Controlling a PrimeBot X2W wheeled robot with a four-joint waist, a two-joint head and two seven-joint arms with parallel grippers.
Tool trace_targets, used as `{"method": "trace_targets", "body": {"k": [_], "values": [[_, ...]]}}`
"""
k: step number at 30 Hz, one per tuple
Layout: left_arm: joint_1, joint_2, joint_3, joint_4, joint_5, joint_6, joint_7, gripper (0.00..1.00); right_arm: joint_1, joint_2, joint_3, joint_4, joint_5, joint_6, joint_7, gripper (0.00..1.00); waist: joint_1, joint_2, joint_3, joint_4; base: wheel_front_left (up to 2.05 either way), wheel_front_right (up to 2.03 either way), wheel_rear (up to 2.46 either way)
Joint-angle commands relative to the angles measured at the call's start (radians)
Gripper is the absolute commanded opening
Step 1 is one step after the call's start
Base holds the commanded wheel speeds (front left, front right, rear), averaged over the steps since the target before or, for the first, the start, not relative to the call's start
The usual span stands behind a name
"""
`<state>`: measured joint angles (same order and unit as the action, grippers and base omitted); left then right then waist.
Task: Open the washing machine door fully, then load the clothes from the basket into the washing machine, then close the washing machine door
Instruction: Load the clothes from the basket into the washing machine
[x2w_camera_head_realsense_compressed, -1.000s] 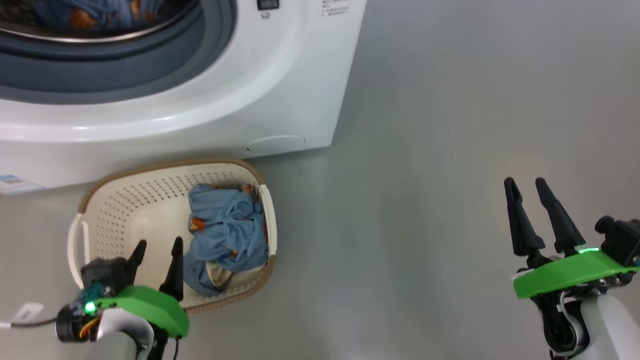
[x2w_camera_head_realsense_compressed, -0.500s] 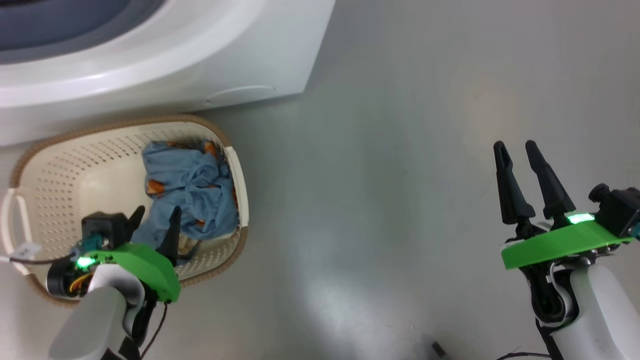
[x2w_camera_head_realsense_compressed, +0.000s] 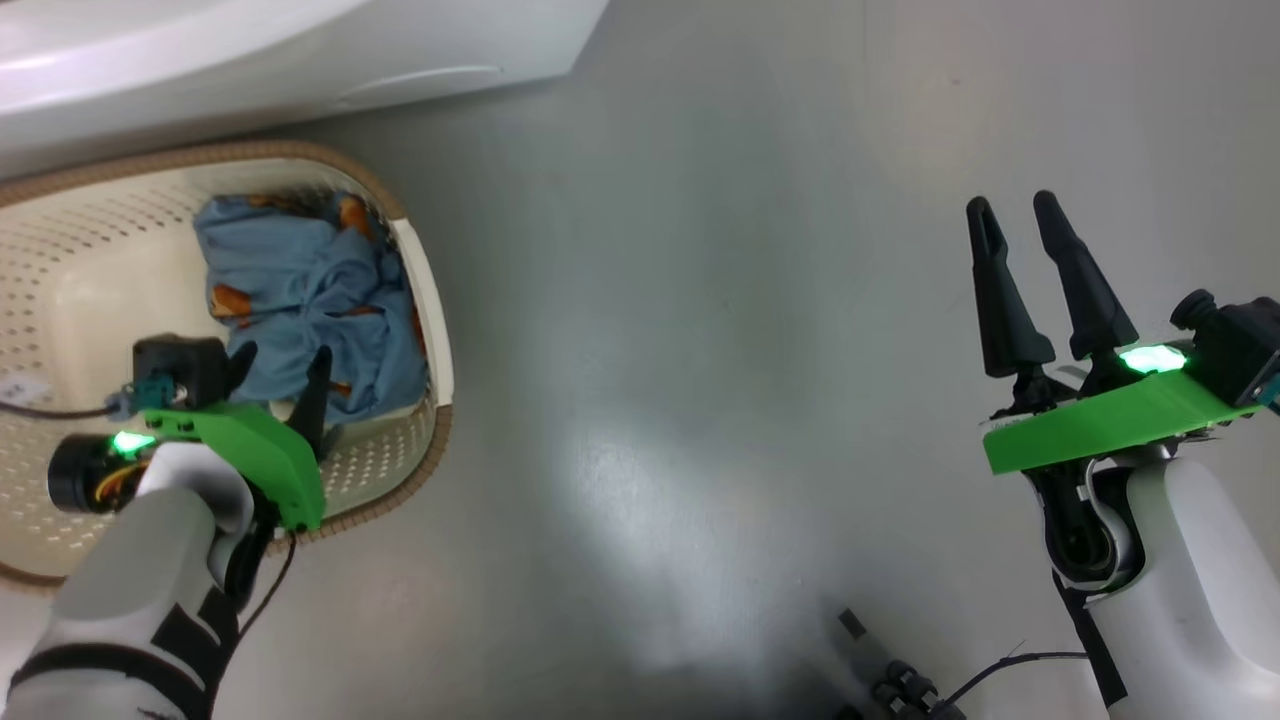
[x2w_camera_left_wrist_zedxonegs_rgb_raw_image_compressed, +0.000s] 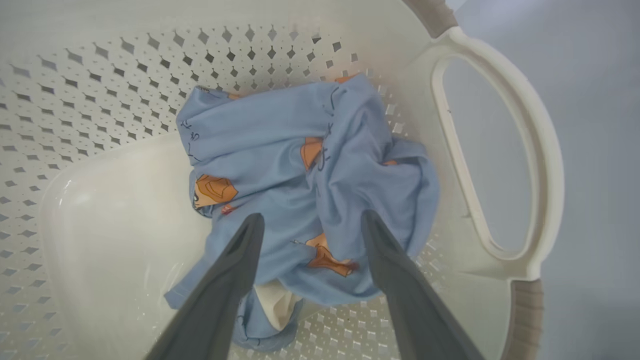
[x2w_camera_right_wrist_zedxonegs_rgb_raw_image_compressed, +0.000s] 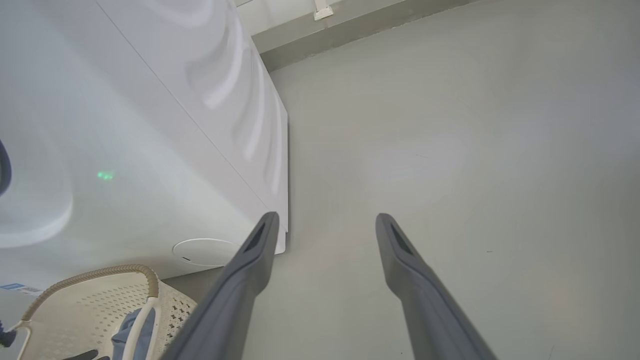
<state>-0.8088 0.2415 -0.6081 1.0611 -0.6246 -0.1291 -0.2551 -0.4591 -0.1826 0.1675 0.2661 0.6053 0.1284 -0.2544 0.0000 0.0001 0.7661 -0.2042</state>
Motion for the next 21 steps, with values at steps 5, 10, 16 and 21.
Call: {"method": "trace_targets", "body": {"k": [5,10,16,21], "values": [[-0.057,0.055,-0.067,0.017,-0.07,-0.002,0.0,1.0,0.003,0.003,0.024,-0.024,-0.015,0.002,-0.007,1.0,0.0,-0.0001,0.066,-0.014,0.0,0.0,0.0],[-0.099,0.072,-0.13,0.029,-0.134,-0.002,0.006,1.0,-0.011,0.008,0.034,-0.029,-0.016,0.002,-0.007,1.0,0.0,-0.0001,0.092,-0.021,0.0,0.0,0.0],[-0.135,0.092,-0.2,0.022,-0.213,-0.002,0.023,1.0,-0.022,0.008,0.044,-0.037,-0.015,0.002,-0.007,1.0,0.0,-0.0001,0.113,-0.035,0.0,0.0,0.0],[-0.153,0.102,-0.258,0.007,-0.281,-0.002,0.028,0.69,-0.018,0.004,0.039,-0.04,-0.015,0.002,-0.007,1.0,0.0,-0.0001,0.119,-0.043,0.0,0.0,0.0]]}}
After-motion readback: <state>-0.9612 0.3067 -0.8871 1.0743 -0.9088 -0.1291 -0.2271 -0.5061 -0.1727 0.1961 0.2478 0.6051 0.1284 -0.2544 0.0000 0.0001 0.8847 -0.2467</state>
